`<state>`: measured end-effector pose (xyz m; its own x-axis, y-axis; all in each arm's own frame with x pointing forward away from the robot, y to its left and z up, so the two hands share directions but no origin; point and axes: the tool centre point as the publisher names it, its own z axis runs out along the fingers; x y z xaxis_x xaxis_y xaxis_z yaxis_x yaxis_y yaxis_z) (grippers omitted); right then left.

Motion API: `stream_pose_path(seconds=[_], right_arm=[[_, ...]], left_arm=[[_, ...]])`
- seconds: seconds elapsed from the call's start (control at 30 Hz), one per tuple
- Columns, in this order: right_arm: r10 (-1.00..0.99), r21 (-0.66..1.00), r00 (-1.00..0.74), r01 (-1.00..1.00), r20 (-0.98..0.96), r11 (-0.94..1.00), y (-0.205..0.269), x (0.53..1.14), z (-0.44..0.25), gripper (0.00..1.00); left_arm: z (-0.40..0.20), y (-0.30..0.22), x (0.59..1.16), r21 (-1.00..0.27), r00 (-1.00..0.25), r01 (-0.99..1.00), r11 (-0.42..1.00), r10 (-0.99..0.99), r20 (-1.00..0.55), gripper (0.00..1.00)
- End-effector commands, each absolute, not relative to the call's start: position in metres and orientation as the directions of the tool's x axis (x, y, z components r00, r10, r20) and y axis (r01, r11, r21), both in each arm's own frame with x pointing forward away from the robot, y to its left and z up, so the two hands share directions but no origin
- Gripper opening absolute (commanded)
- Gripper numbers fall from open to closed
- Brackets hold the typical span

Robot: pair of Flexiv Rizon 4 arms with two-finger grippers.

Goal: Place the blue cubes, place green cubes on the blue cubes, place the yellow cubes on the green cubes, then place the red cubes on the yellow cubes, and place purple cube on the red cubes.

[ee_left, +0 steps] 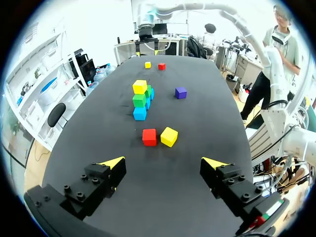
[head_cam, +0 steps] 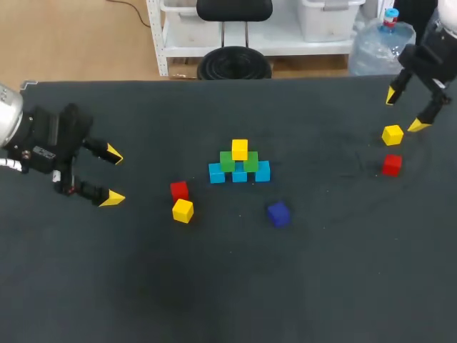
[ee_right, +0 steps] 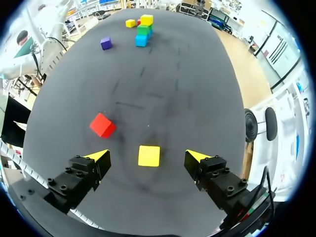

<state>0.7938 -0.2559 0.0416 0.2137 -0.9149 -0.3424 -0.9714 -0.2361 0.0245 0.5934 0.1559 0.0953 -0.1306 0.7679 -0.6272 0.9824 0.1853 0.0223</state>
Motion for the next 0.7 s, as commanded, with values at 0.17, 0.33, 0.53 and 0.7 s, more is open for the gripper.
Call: stream_pose_path(seconds=[0.17, 0.33, 0.53, 0.7], right_arm=[[-0.918, 0.044, 0.178, -0.977, -0.355, -0.207, -0.261, 0.779, 0.029, 0.98], [-0.920, 0.053, 0.156, -0.981, -0.358, -0.187, -0.262, 0.774, 0.019, 0.92], [-0.921, 0.058, 0.142, -0.983, -0.363, -0.175, -0.261, 0.771, 0.009, 0.82], [-0.923, 0.055, 0.132, -0.985, -0.361, -0.162, -0.264, 0.777, -0.003, 0.73]], left_arm=[[0.094, 0.157, 0.594, 0.023, -0.128, 0.983, 0.183, 0.767, -0.629, 1.00], [0.094, 0.157, 0.594, 0.023, -0.128, 0.983, 0.183, 0.767, -0.629, 1.00], [0.094, 0.157, 0.594, 0.023, -0.128, 0.983, 0.183, 0.767, -0.629, 1.00], [0.094, 0.157, 0.594, 0.023, -0.128, 0.983, 0.183, 0.767, -0.629, 1.00]])
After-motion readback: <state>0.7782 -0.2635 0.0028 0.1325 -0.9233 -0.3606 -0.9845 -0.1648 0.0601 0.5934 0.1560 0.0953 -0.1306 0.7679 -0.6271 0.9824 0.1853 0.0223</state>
